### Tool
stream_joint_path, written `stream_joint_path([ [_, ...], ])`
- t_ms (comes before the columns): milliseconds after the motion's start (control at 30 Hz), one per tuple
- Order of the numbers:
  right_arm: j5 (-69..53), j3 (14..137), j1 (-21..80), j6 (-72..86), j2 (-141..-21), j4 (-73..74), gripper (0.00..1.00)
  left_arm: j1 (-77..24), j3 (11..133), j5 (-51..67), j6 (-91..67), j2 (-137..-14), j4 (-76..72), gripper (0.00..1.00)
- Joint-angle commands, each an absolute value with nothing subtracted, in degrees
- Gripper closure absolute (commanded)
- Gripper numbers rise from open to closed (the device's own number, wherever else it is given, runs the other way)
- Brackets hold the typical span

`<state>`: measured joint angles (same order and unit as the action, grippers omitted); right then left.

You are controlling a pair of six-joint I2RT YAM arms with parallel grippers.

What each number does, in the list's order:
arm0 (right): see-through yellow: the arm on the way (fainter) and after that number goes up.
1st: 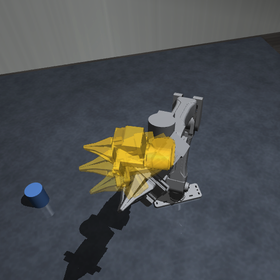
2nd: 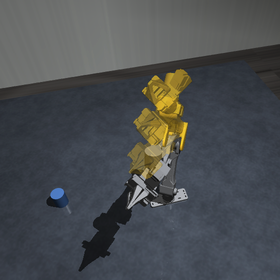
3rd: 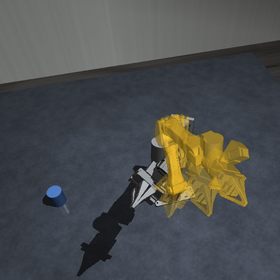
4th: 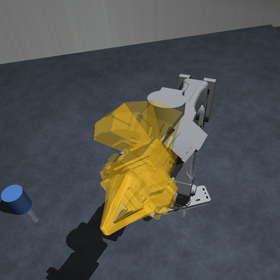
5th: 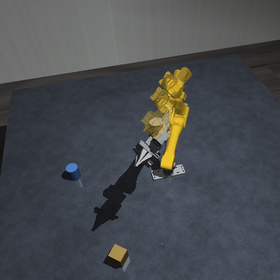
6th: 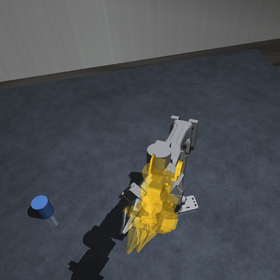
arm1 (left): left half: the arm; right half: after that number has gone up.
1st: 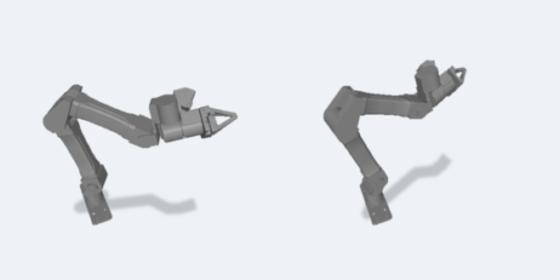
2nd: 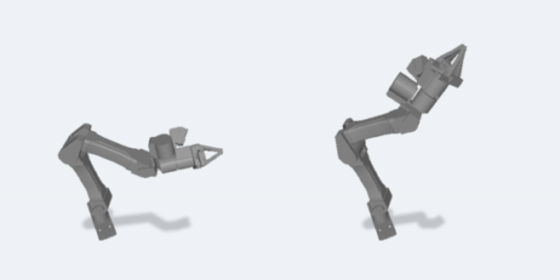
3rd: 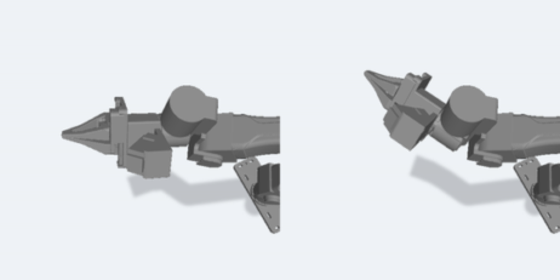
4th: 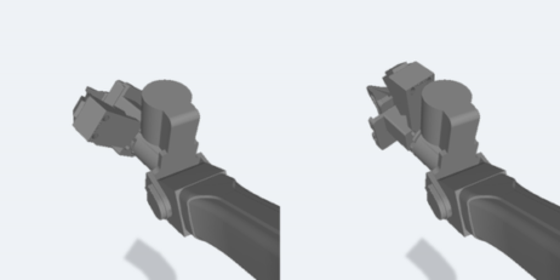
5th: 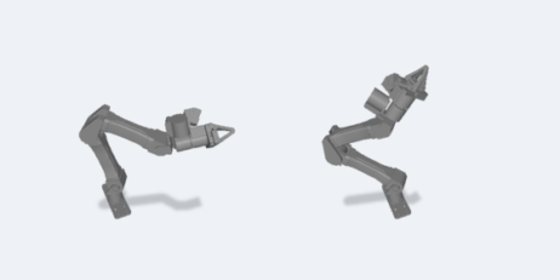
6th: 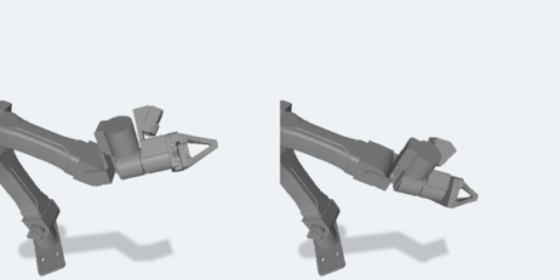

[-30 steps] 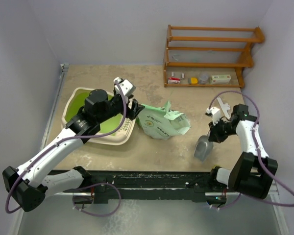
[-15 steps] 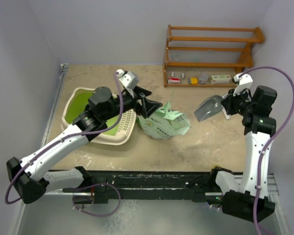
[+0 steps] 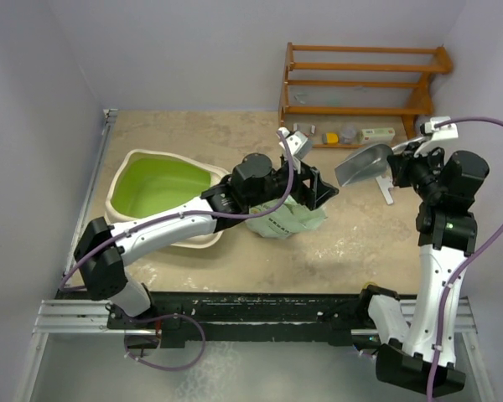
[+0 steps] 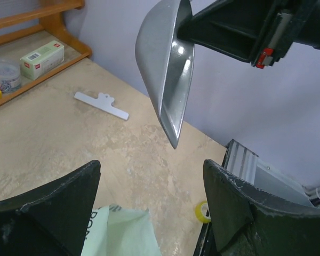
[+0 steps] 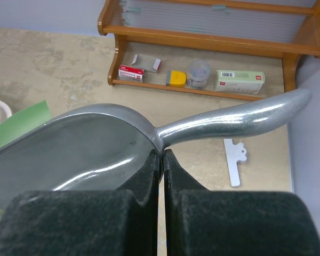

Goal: Fill the litter box with clean litter
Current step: Pick up the spatula from the center of the board.

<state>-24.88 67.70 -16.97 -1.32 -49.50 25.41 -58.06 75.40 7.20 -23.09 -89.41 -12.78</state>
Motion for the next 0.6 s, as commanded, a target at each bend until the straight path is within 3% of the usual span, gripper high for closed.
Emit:
stream_joint_path([
  [0, -24.53, 68.95, -16.82, 1.2, -47.67, 20.84, 1.0, -58.92, 79.94, 5.19, -24.38, -91.26, -20.59, 0.26],
  [267, -24.86, 67.05, -16.82, 1.14, -45.32, 21.18, 1.0, -59.29, 79.13, 4.84, -28.14, -93.5, -29.64, 0.28],
  [433, -26.07, 66.23, -16.77, 1.98, -44.57, 20.76, 1.0, -60.16, 80.84, 5.77, -30.16, -96.97, -33.31, 0.39],
  [567, -26.02, 66.26, -16.75, 2.73, -43.81, 20.0, 1.0, -60.86, 82.4, 6.29, -30.67, -99.32, -33.55, 0.42],
])
